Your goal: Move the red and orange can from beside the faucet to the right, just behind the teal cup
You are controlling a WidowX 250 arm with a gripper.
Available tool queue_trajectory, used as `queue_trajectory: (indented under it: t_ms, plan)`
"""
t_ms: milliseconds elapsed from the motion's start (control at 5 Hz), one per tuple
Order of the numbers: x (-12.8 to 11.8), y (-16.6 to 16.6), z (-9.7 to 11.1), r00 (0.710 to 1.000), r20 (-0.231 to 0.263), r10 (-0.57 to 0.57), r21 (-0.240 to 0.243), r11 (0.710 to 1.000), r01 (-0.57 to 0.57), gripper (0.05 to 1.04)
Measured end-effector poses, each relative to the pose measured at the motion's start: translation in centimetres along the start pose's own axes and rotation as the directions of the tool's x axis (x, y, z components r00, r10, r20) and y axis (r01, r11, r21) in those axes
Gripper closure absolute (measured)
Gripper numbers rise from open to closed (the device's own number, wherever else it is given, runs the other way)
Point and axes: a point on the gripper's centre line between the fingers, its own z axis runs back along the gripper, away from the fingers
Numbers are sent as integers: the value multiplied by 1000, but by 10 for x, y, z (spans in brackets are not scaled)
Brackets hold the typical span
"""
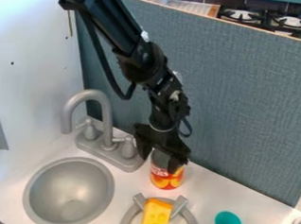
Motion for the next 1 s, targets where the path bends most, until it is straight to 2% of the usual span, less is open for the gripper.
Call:
queue_trajectory:
  t_ms: [200,400,600,800,1000]
  plan:
    - [11,9,-13,999,-48,14,-35,999,-16,79]
    - [14,12,-11,997,-80,19,-30,999,-21,79]
    - [11,13,-21,994,-110,21,-14,1000,-23,79]
    - [15,12,-23,996,-87,23,-17,1000,-25,79]
    - [14,16,-28,994,-100,41,14,999,-40,79]
